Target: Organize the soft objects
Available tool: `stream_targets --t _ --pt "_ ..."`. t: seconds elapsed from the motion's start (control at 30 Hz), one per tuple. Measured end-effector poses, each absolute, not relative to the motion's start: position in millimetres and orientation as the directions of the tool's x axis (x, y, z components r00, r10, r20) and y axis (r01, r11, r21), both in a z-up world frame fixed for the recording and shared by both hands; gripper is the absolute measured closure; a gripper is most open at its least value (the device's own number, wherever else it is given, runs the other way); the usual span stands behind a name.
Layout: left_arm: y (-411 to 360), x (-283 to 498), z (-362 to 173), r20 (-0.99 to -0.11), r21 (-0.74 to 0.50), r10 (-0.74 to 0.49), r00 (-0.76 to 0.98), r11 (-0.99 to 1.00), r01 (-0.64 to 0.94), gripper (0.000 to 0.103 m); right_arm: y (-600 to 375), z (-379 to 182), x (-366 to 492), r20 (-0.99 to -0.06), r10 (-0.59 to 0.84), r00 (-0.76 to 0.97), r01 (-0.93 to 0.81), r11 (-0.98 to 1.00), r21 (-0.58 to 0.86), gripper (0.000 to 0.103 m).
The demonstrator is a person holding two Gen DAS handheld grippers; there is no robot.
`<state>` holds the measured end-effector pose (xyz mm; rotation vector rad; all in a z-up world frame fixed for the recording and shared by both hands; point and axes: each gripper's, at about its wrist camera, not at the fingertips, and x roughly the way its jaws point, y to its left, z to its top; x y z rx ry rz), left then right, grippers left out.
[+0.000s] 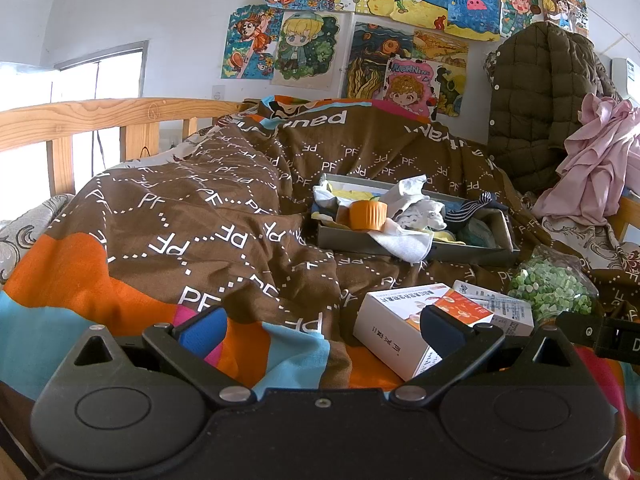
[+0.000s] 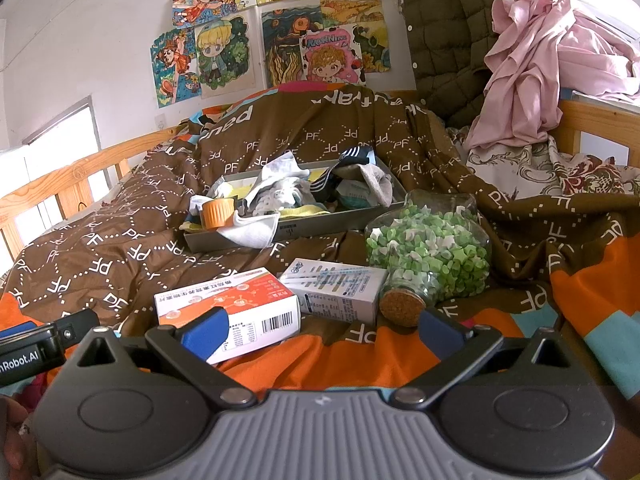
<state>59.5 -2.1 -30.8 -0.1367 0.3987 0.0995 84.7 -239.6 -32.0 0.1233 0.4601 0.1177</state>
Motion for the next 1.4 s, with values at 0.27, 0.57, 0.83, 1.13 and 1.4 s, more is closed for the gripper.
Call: stream_targets --t 0.27,0.57,0.83,1.13,1.4 --pt "-2.2 59.3 -30.6 -0.393 -0.111 0.070 0.917 0.986 -0.123 0.001 -239.3 -31.6 84.9 -0.435 0.141 0.889 -0.085 0.986 0.145 0.000" --pt "-1.8 59.2 -30.1 -0.392 -0.112 0.070 0.917 0.986 -0.123 0.001 -239.1 -31.8 85.0 -0.436 0.141 0.889 -0.085 0.986 0.145 0.000" --pt "0.1 60.0 -28.6 -0.405 -0.125 0.056 0.912 0.985 -0.116 0.001 -239.1 -31.5 85.2 -0.436 0.141 0.889 -0.085 0.986 0.145 0.000" --pt "3.4 61.3 -28.7 -0.418 -0.142 0.096 0.903 0.975 -0.169 0.001 -237.7 -33.0 84.5 -0.438 0.141 0.888 -0.085 0.986 0.145 0.000" --pt "3.1 60.5 -27.9 -0.413 -0.134 0.097 0.906 0.977 -0.166 0.001 -238.0 -32.4 84.5 -0.438 0.141 0.888 -0.085 0.986 0.145 0.000"
